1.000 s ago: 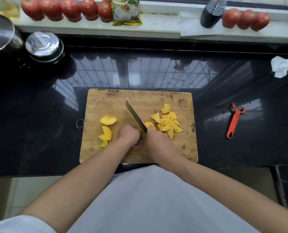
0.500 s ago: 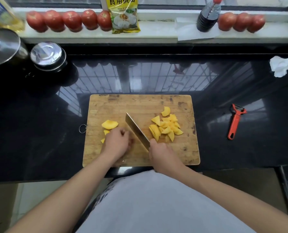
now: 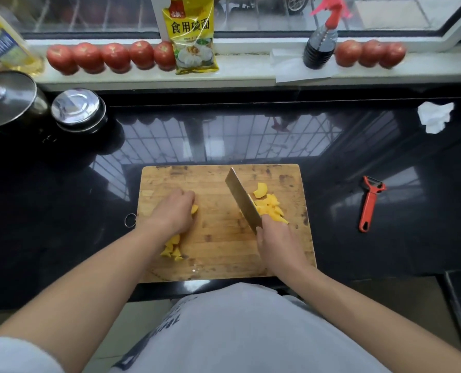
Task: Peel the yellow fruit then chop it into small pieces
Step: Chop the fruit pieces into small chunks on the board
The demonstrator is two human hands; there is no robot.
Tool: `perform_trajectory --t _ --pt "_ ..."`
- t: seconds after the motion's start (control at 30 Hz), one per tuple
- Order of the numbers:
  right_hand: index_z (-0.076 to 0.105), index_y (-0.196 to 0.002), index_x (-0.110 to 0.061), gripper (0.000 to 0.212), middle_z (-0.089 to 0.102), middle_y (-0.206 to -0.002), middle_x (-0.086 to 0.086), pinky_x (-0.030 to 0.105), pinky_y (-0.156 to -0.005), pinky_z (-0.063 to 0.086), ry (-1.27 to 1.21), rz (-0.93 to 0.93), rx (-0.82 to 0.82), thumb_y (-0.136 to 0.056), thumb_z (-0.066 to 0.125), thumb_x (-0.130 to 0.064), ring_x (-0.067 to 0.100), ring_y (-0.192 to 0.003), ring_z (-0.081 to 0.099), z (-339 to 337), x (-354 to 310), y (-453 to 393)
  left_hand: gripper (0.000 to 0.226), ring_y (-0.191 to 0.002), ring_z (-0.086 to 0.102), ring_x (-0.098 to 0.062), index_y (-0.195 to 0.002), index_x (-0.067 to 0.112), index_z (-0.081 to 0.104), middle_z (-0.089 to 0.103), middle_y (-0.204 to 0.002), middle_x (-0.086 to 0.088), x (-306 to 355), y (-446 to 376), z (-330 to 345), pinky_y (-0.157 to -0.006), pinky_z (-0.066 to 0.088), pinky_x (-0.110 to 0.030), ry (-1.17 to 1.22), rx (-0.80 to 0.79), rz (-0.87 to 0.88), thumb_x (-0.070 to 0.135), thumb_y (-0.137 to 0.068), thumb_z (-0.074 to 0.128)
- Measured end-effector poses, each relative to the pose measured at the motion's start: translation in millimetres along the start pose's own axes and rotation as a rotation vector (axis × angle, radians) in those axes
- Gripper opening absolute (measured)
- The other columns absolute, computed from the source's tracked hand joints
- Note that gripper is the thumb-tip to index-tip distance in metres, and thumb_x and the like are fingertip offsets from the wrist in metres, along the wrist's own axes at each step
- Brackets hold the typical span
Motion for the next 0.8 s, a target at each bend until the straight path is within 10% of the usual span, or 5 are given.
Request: perform_trajectory --t 0.2,0.4,0.6,0.8 --pt "0.05 -0.097 -0.022 0.013 0.058 -0.086 -0.002 0.035 -0.065 0.052 -0.123 0.049 0.008 -0.107 0.047 -0.029 0.014 -0.077 0.056 -0.4 11.9 14.4 0.015 -0.08 0.077 -0.027 -0.104 0.017 0.068 0.074 -0.092 -0.004 32.9 19.9 41.7 -0.076 0.062 -0.037 0.673 -0.176 -0.115 0.03 -0.103 0.061" --pt "0.054 -0.105 -0.021 0.011 0.064 -0.091 -0.001 0.036 -0.069 0.055 -0.123 0.045 -0.066 -0.107 0.047 -0.029 0.016 -0.079 0.06 7.7 17.0 22.3 0.045 -0.117 0.063 -0.038 -0.12 0.014 0.064 0.068 -0.124 -0.015 19.1 43.2 59.0 -0.088 0.047 -0.04 0.033 -0.106 -0.118 0.048 -0.108 0.036" --pt "0.054 -0.106 -0.021 0.011 0.062 -0.092 -0.001 0.04 -0.071 0.058 -0.073 -0.023 -0.129 -0.107 0.047 -0.03 0.016 -0.08 0.06 14.0 5.8 28.8 0.013 -0.066 0.075 -0.022 -0.103 0.022 0.048 0.076 -0.08 -0.007 36.8 39.6 72.5 -0.068 0.061 -0.04 0.669 -0.134 -0.063 0.028 -0.103 0.059" --pt "0.049 -0.1 -0.023 0.009 0.057 -0.08 -0.001 0.045 -0.065 0.056 0.057 -0.104 -0.134 -0.105 0.042 -0.022 0.022 -0.072 0.057 12.3 -0.2 30.2 0.016 -0.08 0.077 -0.035 -0.101 0.016 0.042 0.075 -0.092 -0.022 61.4 42.9 97.9 -0.075 0.065 -0.052 1.06 -0.245 -0.296 0.021 -0.105 0.057"
Point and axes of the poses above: each hand's wrist, its own y-axis away from the middle knuckle, its own z-axis out of the palm, x = y × z, the point moved 8 cm from there along -y, towards the middle knuckle
